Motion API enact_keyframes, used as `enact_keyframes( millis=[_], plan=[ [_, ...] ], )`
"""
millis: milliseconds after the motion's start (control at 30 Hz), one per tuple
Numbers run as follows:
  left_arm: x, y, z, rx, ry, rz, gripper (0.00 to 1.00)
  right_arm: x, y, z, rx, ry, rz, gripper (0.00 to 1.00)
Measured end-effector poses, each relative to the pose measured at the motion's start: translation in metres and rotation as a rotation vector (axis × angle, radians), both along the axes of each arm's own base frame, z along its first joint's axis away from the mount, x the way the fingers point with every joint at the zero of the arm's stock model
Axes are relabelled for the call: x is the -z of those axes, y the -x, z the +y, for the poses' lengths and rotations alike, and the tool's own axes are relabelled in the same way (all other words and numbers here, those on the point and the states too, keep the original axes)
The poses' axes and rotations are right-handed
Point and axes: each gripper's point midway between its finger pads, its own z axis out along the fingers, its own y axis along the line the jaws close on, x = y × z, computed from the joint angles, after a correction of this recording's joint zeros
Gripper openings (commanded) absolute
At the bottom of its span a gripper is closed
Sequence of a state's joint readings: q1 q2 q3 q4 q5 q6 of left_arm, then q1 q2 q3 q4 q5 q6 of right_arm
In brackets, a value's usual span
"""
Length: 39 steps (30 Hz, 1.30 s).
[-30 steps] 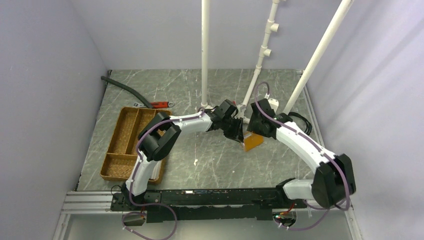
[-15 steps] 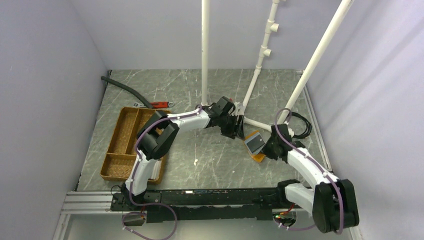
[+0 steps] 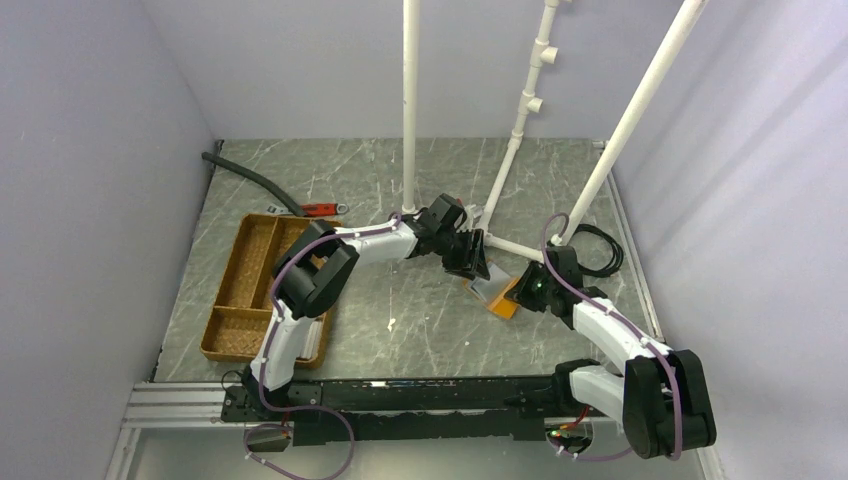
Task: Put the credit cards into the card holder
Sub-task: Open the card holder at the center of the board.
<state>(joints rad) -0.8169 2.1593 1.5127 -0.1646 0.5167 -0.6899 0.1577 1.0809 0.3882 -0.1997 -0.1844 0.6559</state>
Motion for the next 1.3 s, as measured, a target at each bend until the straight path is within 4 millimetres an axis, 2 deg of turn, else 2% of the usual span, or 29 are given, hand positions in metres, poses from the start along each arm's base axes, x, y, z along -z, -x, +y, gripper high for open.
enact_keyframes(
  millis=[67,133,200,300,433,533,667,767,900,933,967,1100,1200,1300],
  plan=[
    [0.003,-0.004,0.003,-0.024,-0.018,-0.014,0.62,0.0,0.0,0.002,-0.014,-0.006,-0.008,0.0],
    [0.01,-0.003,0.014,-0.067,-0.058,-0.023,0.69,0.0,0.0,0.004,-0.028,-0.013,-0.019,0.0],
    [0.009,-0.001,0.024,-0.094,-0.07,-0.043,0.73,-0.001,-0.002,0.006,-0.044,-0.019,-0.028,0.0],
    [0.008,0.001,0.037,-0.134,-0.104,-0.052,0.74,0.004,-0.001,0.009,-0.068,-0.026,-0.017,0.0],
    [0.012,-0.001,0.034,-0.134,-0.094,-0.014,0.64,0.008,-0.002,0.012,-0.088,-0.034,-0.003,0.0],
    [0.012,-0.004,0.025,-0.121,-0.016,0.014,0.39,0.008,-0.003,0.013,-0.099,-0.031,-0.002,0.0],
    [0.019,-0.002,0.03,-0.145,0.078,0.078,0.17,0.009,-0.004,0.013,-0.107,-0.028,-0.001,0.0],
    [0.016,0.0,0.028,-0.132,0.118,0.073,0.13,0.01,-0.004,0.013,-0.111,-0.023,0.004,0.0],
    [-0.001,-0.003,0.021,-0.12,0.18,0.043,0.13,0.01,-0.006,0.013,-0.112,-0.012,0.006,0.0],
    [-0.005,-0.003,0.019,-0.113,0.194,0.038,0.07,0.01,-0.007,0.013,-0.114,-0.006,0.005,0.05],
    [-0.01,-0.003,0.017,-0.106,0.209,0.031,0.0,0.01,-0.008,0.014,-0.117,0.001,0.005,0.14],
    [-0.017,0.002,0.012,-0.09,0.222,0.011,0.0,0.007,-0.008,0.014,-0.106,0.046,0.03,0.53],
    [-0.015,0.012,0.008,-0.065,0.2,-0.001,0.0,0.002,-0.006,0.005,-0.062,0.115,0.082,0.64],
    [-0.015,0.019,0.006,-0.043,0.183,-0.012,0.0,-0.009,-0.006,-0.013,0.009,0.198,0.11,0.66]
  ],
)
